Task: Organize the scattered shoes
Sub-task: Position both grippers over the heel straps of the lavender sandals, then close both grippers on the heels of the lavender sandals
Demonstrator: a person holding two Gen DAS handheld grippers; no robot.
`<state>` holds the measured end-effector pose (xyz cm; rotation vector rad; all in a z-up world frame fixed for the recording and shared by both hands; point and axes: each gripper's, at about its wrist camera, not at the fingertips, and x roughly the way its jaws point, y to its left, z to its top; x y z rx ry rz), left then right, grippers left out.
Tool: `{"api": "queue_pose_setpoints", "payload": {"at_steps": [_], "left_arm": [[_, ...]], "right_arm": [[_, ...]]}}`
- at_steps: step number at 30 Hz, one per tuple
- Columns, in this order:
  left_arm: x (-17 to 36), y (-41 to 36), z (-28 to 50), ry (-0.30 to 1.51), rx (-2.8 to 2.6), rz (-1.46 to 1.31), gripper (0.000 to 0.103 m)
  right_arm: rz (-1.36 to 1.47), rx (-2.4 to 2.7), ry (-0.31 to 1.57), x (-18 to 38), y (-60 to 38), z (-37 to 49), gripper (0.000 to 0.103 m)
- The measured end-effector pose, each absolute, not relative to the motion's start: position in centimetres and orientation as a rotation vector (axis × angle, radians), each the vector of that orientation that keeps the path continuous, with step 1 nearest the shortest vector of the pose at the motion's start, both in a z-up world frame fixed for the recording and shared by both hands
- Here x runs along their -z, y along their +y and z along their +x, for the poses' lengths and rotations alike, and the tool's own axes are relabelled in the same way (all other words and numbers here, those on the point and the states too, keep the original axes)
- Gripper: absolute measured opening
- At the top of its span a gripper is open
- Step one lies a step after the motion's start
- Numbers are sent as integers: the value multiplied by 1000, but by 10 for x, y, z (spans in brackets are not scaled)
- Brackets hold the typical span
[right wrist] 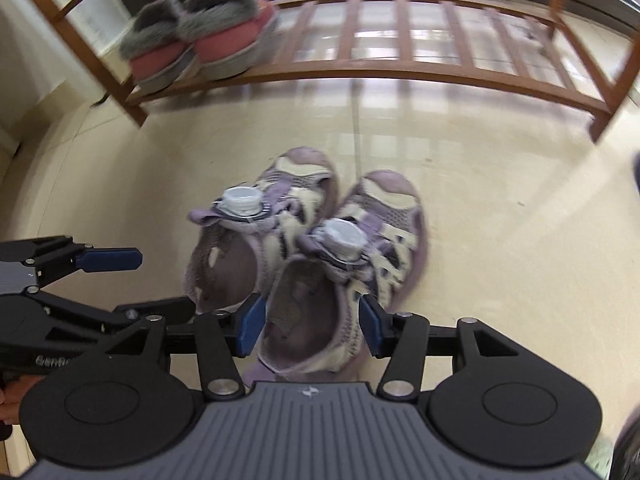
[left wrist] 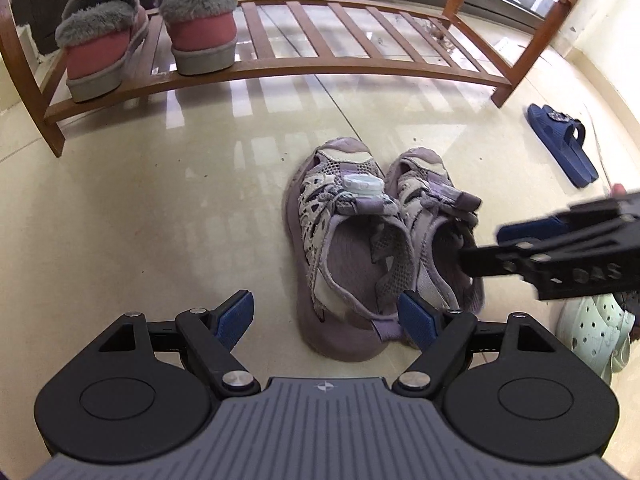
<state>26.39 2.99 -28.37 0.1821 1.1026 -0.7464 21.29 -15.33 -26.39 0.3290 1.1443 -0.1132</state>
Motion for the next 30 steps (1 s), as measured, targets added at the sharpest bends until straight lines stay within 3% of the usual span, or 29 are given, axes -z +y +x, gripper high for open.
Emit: {"api": "queue_pose_setpoints", "payload": {"at_steps": [19,23,28,30], "left_arm": [[329,-4,310,1182,734,204,79],[336,-4,310,1202,756,184,65],[342,0,311,1210,770,130,61],[344,3,312,1226,789,83,50]], "right_arm": [[412,250,1216,323,-170,217,62],[438,262,1228,334,-171,217,62],[503,268,1229,342,-179,212,62],[518,245,1220,343,-180,210,59]]}}
